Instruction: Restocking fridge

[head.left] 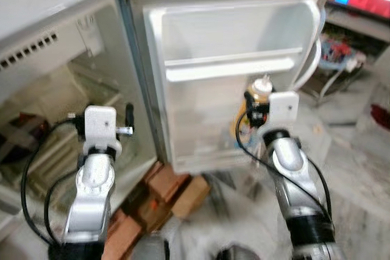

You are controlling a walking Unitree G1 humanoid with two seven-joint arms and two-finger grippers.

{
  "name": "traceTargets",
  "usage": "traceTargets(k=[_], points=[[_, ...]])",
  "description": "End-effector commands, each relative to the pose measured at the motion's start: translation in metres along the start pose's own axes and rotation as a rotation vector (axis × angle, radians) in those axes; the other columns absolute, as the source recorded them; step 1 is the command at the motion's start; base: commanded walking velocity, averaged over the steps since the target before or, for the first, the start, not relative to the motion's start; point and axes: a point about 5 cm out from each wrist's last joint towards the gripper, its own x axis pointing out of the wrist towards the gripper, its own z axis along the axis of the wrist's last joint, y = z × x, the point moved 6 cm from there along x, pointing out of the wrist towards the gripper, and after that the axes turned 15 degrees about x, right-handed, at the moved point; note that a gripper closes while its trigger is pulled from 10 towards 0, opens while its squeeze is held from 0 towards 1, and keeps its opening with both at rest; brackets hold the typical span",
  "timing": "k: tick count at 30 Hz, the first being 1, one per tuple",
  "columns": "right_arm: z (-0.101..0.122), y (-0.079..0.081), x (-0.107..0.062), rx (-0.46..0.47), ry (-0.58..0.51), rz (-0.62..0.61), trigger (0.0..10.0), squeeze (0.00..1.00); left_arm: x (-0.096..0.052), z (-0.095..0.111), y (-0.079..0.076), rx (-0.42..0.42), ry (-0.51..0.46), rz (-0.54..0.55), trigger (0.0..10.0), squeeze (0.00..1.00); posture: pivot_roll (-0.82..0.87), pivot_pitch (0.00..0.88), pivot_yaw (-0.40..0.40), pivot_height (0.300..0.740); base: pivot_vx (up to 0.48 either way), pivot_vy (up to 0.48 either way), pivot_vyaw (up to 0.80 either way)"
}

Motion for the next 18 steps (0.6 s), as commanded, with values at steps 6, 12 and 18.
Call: traceTargets(k=[6,12,18], points=[[0.006,-0.002,0.003,-0.001,-0.018,0.003,10.0,0.00,0.000,0.015,-0.003,0.044,-0.051,-0.033,10.0,0.00,0.10,0.041,-0.037,0.740,0.000,0.000,0.00],[-0.009,-0.006,-0.003,-0.002,0.017,-0.032,10.0,0.00,-0.001,-0.003,0.005,0.041,-0.006,-0.025,10.0,0.00,0.09,0.024,-0.047,0.740,0.000,0.000,0.00],[-0.013,0.000,-0.013,-0.019,0.029,-0.011,10.0,0.00,-0.007,0.004,0.020,0.017,-0.025,0.043,10.0,0.00,0.09,0.013,-0.059,0.740,0.000,0.000,0.00]])
